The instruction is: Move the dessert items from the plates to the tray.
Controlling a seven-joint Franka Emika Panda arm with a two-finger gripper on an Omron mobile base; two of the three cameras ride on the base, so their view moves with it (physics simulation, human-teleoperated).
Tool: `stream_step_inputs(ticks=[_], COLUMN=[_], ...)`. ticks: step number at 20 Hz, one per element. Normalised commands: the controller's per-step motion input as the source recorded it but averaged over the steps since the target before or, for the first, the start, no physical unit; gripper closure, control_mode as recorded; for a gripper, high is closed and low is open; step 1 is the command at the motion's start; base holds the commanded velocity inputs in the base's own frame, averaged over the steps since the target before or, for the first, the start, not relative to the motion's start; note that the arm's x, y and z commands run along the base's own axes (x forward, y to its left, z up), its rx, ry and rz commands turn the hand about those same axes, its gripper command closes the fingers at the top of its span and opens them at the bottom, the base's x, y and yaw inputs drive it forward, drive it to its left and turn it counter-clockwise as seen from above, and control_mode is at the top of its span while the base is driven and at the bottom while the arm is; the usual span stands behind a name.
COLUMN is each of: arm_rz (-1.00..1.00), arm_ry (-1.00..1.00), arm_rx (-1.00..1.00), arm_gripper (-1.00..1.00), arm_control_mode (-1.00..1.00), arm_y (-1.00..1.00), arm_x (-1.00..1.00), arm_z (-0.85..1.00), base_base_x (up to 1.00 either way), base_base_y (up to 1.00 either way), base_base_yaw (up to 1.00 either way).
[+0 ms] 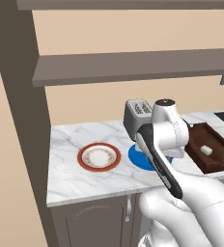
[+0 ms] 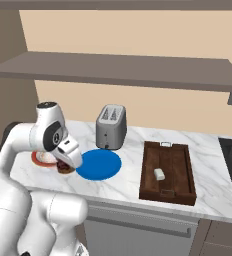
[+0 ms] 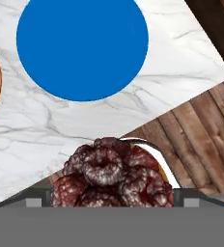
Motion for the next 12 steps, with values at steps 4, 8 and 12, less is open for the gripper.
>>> stream_step_inputs(ticks=[4,8,12], arm_rz=[-0.1,-0.04,-0.02], arm_ry=[-0.2,-0.42,-0.4], arm_rx=[-0.2,-0.18,-0.09], arm_gripper=[1.0,1.0,1.0], arm_control_mode=[-1.0,-1.0,-1.0], arm_y=[-1.0,-1.0,-1.0], arm_x=[-0.45,-0.45,-0.2], arm_z=[0.37,0.46,0.42], base_base_x=[0.0,0.0,0.0], base_base_y=[0.0,0.0,0.0], base_base_yaw=[0.0,0.0,0.0])
